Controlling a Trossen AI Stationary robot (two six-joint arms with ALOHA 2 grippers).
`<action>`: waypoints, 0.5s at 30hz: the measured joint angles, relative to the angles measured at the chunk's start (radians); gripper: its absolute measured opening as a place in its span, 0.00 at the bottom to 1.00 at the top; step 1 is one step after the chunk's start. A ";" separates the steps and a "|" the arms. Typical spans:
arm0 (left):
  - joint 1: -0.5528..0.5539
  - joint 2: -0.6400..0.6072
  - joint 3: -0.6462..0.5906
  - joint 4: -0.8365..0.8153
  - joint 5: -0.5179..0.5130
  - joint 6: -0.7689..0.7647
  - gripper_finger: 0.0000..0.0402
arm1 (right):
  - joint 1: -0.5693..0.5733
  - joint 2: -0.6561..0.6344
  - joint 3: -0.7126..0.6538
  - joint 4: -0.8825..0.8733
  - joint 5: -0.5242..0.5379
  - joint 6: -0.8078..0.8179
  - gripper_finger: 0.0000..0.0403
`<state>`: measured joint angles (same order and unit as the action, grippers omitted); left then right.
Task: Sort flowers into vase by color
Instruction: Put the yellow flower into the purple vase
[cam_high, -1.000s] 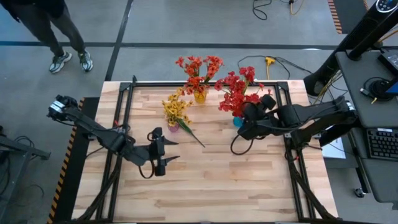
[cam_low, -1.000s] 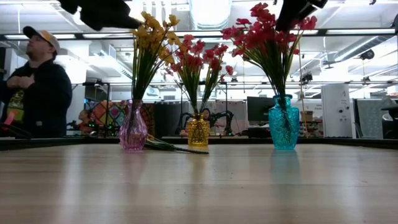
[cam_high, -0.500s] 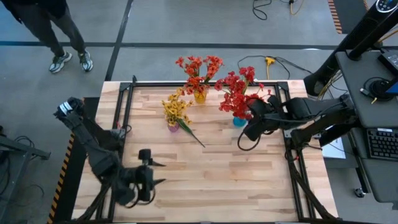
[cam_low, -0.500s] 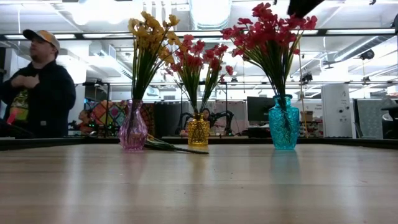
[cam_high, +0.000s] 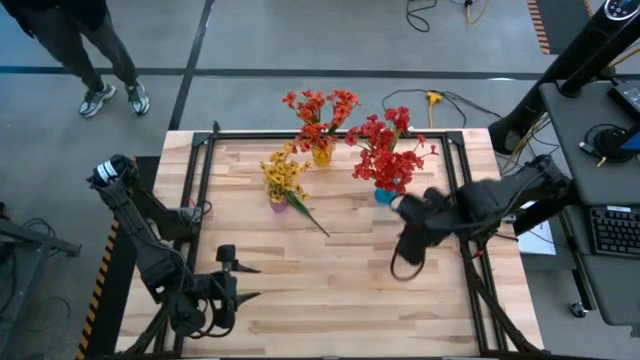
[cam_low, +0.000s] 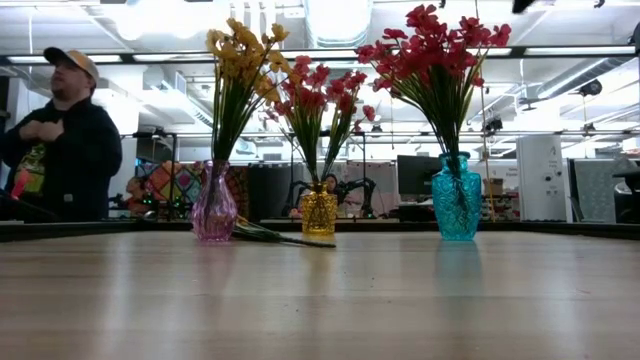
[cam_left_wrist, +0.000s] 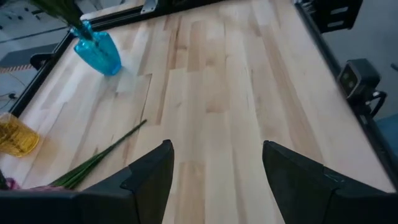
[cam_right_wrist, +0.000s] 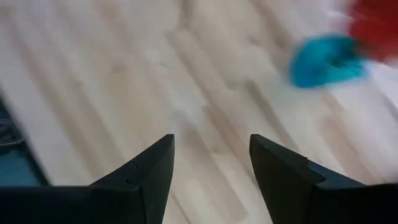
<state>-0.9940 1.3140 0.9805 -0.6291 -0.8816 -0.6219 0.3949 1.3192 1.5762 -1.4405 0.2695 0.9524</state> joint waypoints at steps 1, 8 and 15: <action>0.000 -0.002 -0.001 0.013 0.000 0.012 0.57 | 0.016 0.014 -0.003 0.041 0.000 -0.025 0.50; 0.002 -0.006 -0.001 0.078 0.000 0.109 0.57 | 0.039 0.171 -0.009 0.380 0.039 -0.356 0.50; 0.004 -0.007 -0.008 0.075 -0.001 0.116 0.57 | -0.063 0.354 -0.009 0.591 0.042 -0.561 0.50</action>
<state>-0.9901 1.3071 0.9722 -0.5542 -0.8822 -0.5056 0.3323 1.6729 1.5677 -0.8491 0.3113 0.3916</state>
